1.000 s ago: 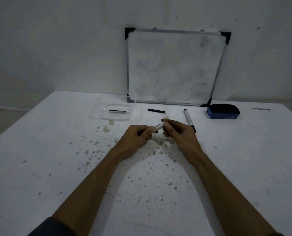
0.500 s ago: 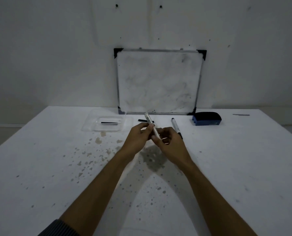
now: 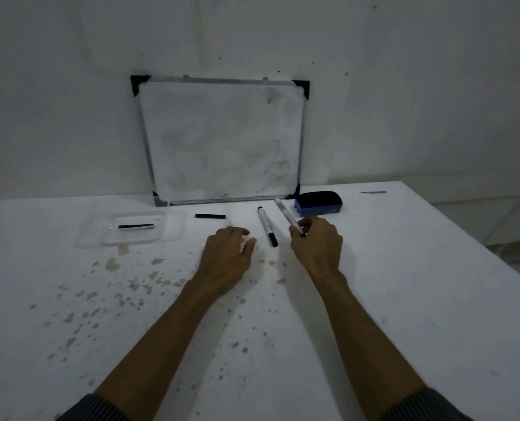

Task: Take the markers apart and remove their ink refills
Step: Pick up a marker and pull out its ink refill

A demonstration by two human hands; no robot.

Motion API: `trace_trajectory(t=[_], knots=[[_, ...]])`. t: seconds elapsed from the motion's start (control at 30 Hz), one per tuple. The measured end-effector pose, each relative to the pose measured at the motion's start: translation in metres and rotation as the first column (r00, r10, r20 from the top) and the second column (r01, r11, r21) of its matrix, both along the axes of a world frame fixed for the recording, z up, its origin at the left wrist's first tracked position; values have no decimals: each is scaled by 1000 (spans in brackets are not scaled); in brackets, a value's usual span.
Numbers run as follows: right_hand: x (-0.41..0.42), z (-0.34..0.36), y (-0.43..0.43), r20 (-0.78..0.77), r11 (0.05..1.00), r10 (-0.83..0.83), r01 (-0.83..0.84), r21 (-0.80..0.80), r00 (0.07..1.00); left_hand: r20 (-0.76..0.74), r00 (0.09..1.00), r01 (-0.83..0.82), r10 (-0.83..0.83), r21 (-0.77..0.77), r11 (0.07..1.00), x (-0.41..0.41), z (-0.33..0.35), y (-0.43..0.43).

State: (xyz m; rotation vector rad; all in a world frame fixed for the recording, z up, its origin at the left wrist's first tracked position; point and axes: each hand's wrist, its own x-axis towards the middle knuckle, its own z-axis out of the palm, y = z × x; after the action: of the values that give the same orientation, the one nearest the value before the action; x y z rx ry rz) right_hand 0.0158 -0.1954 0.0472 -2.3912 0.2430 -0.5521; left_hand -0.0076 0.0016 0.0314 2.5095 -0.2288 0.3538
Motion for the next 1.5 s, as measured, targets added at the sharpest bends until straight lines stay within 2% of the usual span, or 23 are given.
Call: trace_trajectory(t=[0.03, 0.1, 0.47, 0.57, 0.7, 0.77, 0.87, 1.03, 1.13, 1.23, 1.3, 1.37, 1.43, 1.5], knots=[[7, -4, -6, -7, 998, -32, 32, -49, 999, 14, 1000, 23, -24, 71, 997, 1, -12, 5], [18, -12, -17, -29, 992, -70, 66, -109, 997, -15, 999, 50, -48, 118, 992, 4, -24, 9], [29, -33, -20, -18, 977, -124, 119, -179, 992, -6, 999, 45, -44, 103, 994, 13, -34, 9], [25, -32, -16, 67, 983, -79, 89, -159, 995, -23, 998, 62, -61, 80, 995, 10, -31, 10], [17, -27, 6, 153, 979, 105, -75, -190, 983, -115, 986, 132, -121, 91, 987, 16, -19, 27], [13, -23, 20, 111, 967, 166, -139, -213, 980, -155, 982, 131, -109, 142, 981, 18, -12, 44], [11, -22, 37, 31, 953, 150, -136, -270, 988, -157, 981, 144, -113, 206, 968, 5, -15, 61], [17, -28, 47, -53, 952, 98, -109, -287, 994, -78, 992, 111, -101, 136, 985, -8, -28, 64], [15, -24, 51, -84, 979, 98, -112, -172, 992, -66, 994, 84, -83, 5, 996, -10, -23, 62], [-2, -12, 61, -47, 981, 168, -162, 109, 985, -123, 992, -3, -36, -304, 953, -14, -11, 63], [-19, -2, 71, -11, 941, 241, -231, 246, 970, -160, 986, -45, -52, -547, 836, -17, -1, 62], [-33, 4, 82, 22, 898, 330, -321, 300, 944, -188, 979, -76, -74, -681, 729, -17, 9, 63], [-44, 6, 93, 26, 878, 399, -389, 279, 917, -220, 967, -99, -128, -789, 606, -18, 16, 64], [-51, 6, 100, 13, 871, 448, -440, 220, 894, -231, 953, -129, -195, -895, 427, -22, 20, 64]])
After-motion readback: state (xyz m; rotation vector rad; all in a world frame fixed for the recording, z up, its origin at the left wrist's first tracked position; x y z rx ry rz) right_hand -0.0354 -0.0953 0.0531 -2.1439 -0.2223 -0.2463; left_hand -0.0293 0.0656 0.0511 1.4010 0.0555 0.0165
